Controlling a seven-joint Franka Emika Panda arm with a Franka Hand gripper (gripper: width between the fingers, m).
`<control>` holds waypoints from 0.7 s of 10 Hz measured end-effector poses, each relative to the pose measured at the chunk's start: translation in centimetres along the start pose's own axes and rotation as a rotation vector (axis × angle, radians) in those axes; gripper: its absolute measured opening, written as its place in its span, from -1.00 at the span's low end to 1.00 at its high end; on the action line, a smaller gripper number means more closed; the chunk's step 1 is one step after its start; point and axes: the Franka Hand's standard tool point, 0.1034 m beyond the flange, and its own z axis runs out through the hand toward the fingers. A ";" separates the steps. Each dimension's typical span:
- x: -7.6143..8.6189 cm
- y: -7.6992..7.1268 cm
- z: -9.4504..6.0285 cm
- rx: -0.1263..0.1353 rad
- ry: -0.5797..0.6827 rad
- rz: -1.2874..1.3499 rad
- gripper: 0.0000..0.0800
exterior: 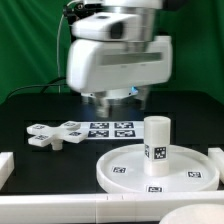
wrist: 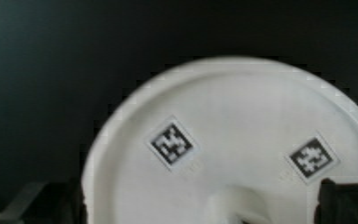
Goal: Assemble round table
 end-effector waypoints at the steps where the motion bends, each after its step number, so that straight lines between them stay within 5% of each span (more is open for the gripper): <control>1: -1.3 0.9 0.3 0.008 -0.007 0.027 0.62; 5: -0.9 0.6 0.3 0.008 -0.005 0.016 0.62; 7: -3.3 2.2 0.8 0.035 -0.002 0.120 0.62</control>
Offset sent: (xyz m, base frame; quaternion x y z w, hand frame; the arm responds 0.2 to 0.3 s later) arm 0.0000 0.0000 0.0000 0.0000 0.0000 0.0000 1.0000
